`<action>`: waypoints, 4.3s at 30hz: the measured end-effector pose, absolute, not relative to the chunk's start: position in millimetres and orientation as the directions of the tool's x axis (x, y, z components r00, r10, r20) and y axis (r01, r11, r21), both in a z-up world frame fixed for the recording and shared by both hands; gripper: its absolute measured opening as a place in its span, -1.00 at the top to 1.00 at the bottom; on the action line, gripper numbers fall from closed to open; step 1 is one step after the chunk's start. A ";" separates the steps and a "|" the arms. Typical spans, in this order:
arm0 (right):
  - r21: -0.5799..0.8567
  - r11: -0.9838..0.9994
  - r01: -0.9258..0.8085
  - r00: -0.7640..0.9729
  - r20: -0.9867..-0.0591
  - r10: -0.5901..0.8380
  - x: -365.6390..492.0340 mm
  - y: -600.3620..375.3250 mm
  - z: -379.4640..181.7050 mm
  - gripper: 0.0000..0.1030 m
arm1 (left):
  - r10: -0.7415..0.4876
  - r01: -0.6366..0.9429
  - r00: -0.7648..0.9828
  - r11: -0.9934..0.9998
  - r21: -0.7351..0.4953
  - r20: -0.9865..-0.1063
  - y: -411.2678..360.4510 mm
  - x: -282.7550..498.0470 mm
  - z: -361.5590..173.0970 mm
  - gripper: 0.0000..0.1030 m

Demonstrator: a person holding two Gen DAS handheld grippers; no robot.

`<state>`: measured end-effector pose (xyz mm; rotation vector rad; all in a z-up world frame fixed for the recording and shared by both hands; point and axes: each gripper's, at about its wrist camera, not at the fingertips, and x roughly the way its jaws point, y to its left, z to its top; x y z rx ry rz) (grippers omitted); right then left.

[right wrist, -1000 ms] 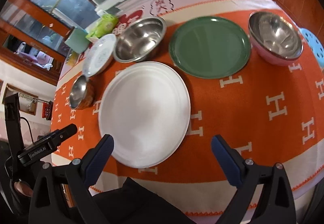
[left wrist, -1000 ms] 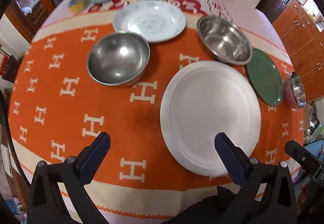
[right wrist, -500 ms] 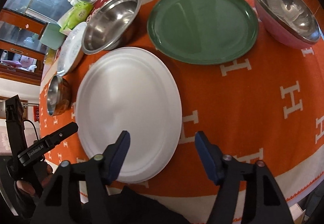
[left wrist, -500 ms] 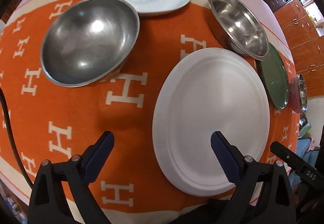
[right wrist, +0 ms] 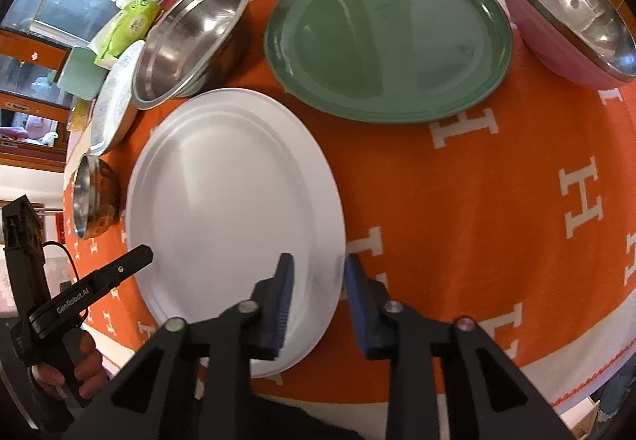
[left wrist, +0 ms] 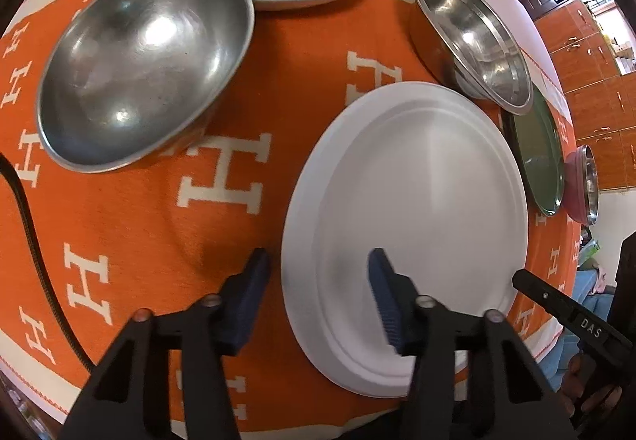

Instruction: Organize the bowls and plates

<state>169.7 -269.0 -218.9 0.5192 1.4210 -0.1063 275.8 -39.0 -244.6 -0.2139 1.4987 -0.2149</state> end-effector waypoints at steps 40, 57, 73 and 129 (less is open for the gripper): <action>0.322 0.913 0.249 0.346 -0.910 0.227 99.0 -260.3 -153.2 0.68 | -0.219 0.013 0.293 0.974 -0.225 -0.931 -29.6 174.3 -152.2 0.41; 0.222 0.953 0.206 0.361 -0.922 0.136 39.4 -239.8 -146.7 0.67 | -0.226 0.016 0.280 0.973 -0.231 -0.933 -29.9 107.5 -163.3 0.41; 0.153 0.972 0.177 0.264 -0.959 0.103 55.0 -229.5 -186.8 0.58 | -0.202 0.002 0.149 0.979 -0.204 -0.968 -24.7 109.1 -214.9 0.41; 0.183 0.983 -0.005 0.569 -0.808 0.153 41.0 -157.2 -107.4 -0.07 | -0.034 0.021 0.413 0.999 -0.028 -0.910 48.9 84.7 -83.0 -0.57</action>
